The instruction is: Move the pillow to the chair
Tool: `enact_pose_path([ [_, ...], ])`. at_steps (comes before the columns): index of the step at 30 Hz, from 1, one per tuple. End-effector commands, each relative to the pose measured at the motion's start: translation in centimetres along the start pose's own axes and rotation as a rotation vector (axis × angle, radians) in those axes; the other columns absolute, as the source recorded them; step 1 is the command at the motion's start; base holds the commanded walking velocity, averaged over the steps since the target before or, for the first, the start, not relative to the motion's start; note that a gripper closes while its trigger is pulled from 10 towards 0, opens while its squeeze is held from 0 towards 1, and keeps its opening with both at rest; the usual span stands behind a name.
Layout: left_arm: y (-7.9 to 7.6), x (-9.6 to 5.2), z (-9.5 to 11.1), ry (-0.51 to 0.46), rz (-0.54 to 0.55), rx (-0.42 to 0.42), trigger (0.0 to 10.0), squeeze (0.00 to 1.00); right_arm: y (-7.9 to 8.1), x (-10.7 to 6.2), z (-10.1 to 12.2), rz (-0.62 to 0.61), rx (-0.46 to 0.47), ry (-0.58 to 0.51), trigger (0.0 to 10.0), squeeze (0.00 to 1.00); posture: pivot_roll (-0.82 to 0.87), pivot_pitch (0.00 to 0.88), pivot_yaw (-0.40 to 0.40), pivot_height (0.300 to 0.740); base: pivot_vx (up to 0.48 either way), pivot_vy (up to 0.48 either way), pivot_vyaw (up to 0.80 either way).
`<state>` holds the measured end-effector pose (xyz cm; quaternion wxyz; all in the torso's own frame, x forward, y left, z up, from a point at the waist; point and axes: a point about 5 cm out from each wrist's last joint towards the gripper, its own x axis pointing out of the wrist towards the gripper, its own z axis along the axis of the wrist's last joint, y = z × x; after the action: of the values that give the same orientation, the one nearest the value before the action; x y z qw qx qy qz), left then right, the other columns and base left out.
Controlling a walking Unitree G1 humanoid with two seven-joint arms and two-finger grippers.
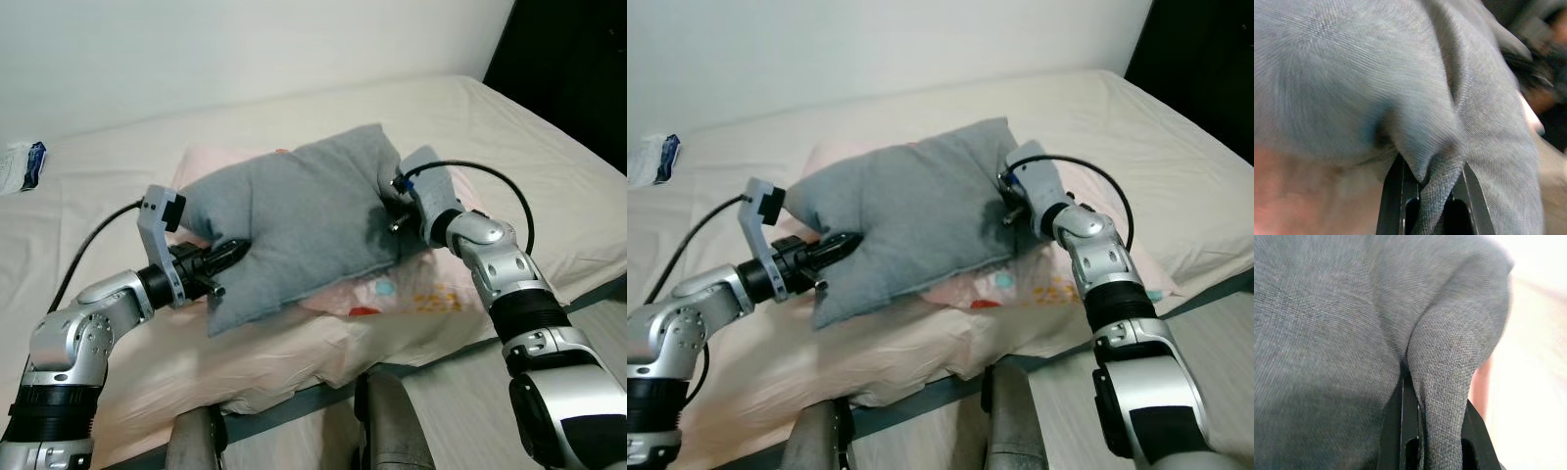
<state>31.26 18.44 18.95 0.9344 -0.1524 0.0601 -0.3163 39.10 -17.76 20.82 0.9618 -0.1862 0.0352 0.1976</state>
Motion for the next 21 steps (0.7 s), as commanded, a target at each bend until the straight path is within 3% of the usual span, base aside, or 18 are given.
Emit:
enact_pose_path([
  [1, -1.0, 0.7, 2.5, -0.117, 0.026, 0.060, 0.0, 0.00, 0.2, 0.2, 2.9, -0.018, 0.023, -0.123, 0.0, 0.00, 0.02, 0.126, -0.019, 0.572, 0.000, 0.000, 0.00],
  [4, -1.6, 1.3, 4.6, -0.236, 0.098, 0.092, 0.0, 0.00, -0.4, -0.2, 5.5, -0.083, 0.015, -0.235, 0.0, 0.00, 0.02, 0.125, -0.021, 0.572, 0.000, 0.000, 0.00],
  [5, -1.5, 1.8, 5.9, -0.296, 0.197, 0.096, 8.7, 0.00, -0.2, -0.5, 7.3, -0.125, 0.017, -0.347, 0.0, 0.00, 0.01, 0.122, -0.023, 0.572, 0.000, 0.000, 0.00],
  [6, -1.5, 1.8, 5.9, -0.296, 0.197, 0.096, 8.7, 0.00, -0.2, -0.5, 7.3, -0.125, 0.017, -0.347, 0.0, 0.00, 0.01, 0.122, -0.023, 0.572, 0.000, 0.000, 0.00],
  [7, -1.4, 2.1, 6.7, -0.334, 0.268, 0.094, 8.7, 0.00, -0.1, -0.8, 8.5, -0.154, 0.022, -0.424, 0.0, 0.00, 0.01, 0.122, -0.023, 0.572, 0.000, 0.000, 0.00],
  [8, -1.5, 2.5, 7.0, -0.336, 0.316, 0.094, 10.0, 0.00, 0.2, -1.0, 9.2, -0.178, 0.051, -0.478, 0.0, 0.00, 0.01, 0.117, -0.023, 0.572, 0.000, 0.000, 0.00],
  [9, -1.5, 3.1, 6.8, -0.300, 0.372, 0.108, 10.0, 0.00, 1.0, -1.0, 9.3, -0.167, 0.059, -0.491, 0.0, 0.00, 0.01, 0.113, -0.023, 0.572, 0.000, 0.000, 0.00],
  [13, -2.0, 3.8, 6.3, -0.274, 0.390, 0.134, 10.0, 0.00, 2.2, -0.9, 8.9, -0.147, 0.102, -0.481, 0.0, 0.00, 0.01, 0.106, -0.018, 0.572, 0.000, 0.000, 0.00],
  [14, -2.7, 4.2, 5.8, -0.278, 0.382, 0.210, 10.0, 0.00, 2.9, -0.9, 8.3, -0.149, 0.137, -0.483, 4.1, 0.00, 0.02, 0.105, -0.018, 0.572, 0.000, 0.000, 0.00],
  [15, -2.9, 4.3, 5.7, -0.279, 0.380, 0.229, 10.0, 0.00, 3.1, -0.9, 8.1, -0.158, 0.143, -0.485, 10.0, 0.00, 0.02, 0.103, -0.018, 0.572, 0.000, 0.000, 0.00],
  [20, -2.6, 4.5, 4.7, -0.273, 0.431, 0.231, 10.0, 0.00, 3.6, -0.9, 6.9, -0.190, 0.138, -0.456, 10.0, 0.00, 0.01, 0.091, -0.017, 0.572, 0.000, 0.000, 0.00],
  [21, -2.1, 4.6, 4.0, -0.265, 0.490, 0.235, 10.0, 0.00, 3.7, -0.9, 6.1, -0.215, 0.117, -0.422, 10.0, 0.00, 0.01, 0.091, -0.017, 0.572, 0.000, 0.000, 0.00],
])
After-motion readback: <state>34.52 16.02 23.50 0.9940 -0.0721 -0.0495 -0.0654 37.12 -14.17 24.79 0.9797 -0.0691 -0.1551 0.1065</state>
